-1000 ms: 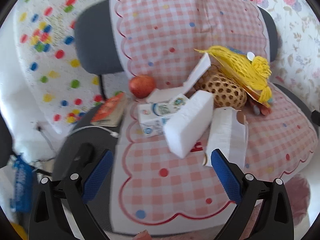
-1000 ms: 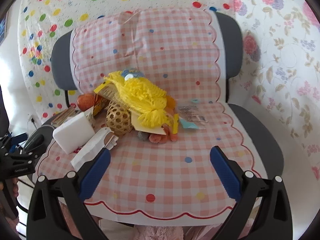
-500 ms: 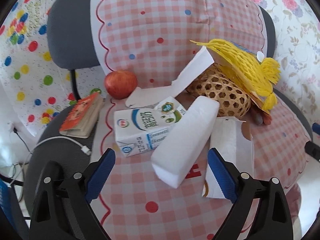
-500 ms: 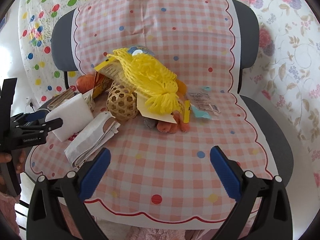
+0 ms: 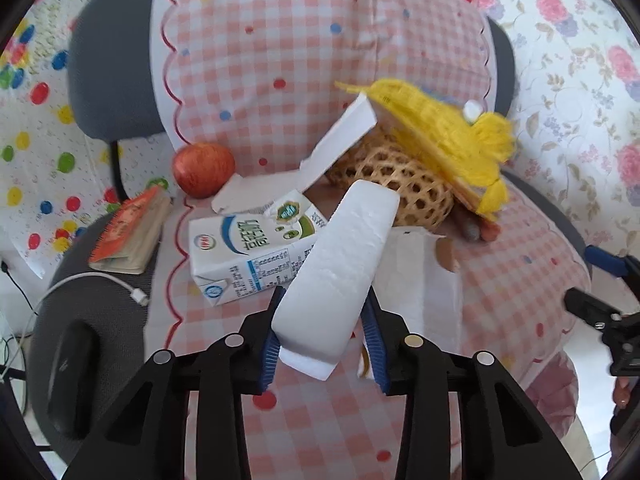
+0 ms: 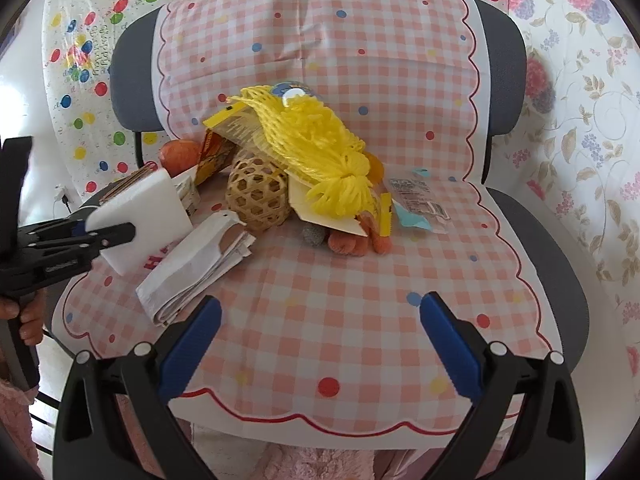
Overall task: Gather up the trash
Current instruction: 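Grasp the white foam block with the left gripper while the right gripper approaches the paper bag, then grasp the folded white paper bag with the right gripper and lift it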
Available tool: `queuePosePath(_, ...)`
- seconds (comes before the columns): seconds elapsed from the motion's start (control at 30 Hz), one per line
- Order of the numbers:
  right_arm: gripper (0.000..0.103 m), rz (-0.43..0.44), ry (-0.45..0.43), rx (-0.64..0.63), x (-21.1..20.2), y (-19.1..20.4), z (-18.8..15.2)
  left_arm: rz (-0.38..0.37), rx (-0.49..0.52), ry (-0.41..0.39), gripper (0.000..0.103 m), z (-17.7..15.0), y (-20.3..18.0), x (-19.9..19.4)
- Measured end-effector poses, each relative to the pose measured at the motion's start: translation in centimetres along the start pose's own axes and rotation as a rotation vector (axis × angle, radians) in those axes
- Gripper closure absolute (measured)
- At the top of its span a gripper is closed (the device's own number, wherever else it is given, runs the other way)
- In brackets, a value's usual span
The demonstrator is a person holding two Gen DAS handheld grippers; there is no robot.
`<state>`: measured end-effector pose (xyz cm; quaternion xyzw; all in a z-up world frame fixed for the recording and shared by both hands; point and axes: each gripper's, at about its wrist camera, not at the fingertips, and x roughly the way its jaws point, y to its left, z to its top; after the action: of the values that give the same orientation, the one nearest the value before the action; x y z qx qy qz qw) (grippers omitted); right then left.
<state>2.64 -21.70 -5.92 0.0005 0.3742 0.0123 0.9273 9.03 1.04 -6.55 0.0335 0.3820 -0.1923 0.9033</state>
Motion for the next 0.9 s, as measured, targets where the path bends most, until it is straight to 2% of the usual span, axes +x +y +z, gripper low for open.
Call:
queuePosePath(0.13,0.006,0.056,-0.005,-0.017,0.3,1.5,-0.5,0.058,-0.053,-0.056,0.066,-1.2,0.3,-3.2)
queuePosePath(0.17,0.010,0.067,-0.003,-0.022,0.6,2.1,-0.6,0.077,-0.081,-0.068,0.066,-1.7,0.5,-3.9)
queuePosePath(0.23,0.033,0.085,0.010,-0.029,1.2,3.2,-0.8,0.092,-0.112,-0.069,0.066,-2.3,0.9,-4.4)
queuePosePath(0.27,0.038,0.111,0.027,-0.032,1.8,3.8,-0.9,0.099,-0.132,-0.073,0.066,-2.6,1.2,-4.6)
queuePosePath(0.33,0.055,0.140,0.042,-0.023,2.5,4.7,-0.9,0.115,-0.155,-0.073,0.066,-3.2,1.8,-4.8)
queuePosePath(0.5,0.056,0.183,0.066,-0.013,4.1,7.3,-0.2,0.142,-0.179,-0.079,0.066,-3.8,2.9,-5.3)
queuePosePath(0.63,0.042,0.155,0.099,-0.024,5.7,9.1,-0.1,0.135,-0.184,-0.085,0.066,-3.8,3.3,-5.2)
queuePosePath(0.73,0.041,0.147,0.127,-0.011,7.3,9.7,-0.3,0.125,-0.191,-0.080,0.066,-4.1,3.5,-5.1)
queuePosePath(0.8,0.041,0.150,0.115,0.000,7.8,9.8,-0.5,0.119,-0.196,-0.073,0.066,-4.3,3.6,-4.9)
queuePosePath(0.87,0.047,0.148,0.103,0.005,7.7,9.8,-0.5,0.113,-0.199,-0.066,0.066,-4.5,3.8,-4.9)
queuePosePath(0.9,0.054,0.148,0.092,0.006,7.5,9.6,-0.6,0.113,-0.199,-0.063,0.066,-4.5,3.8,-4.8)
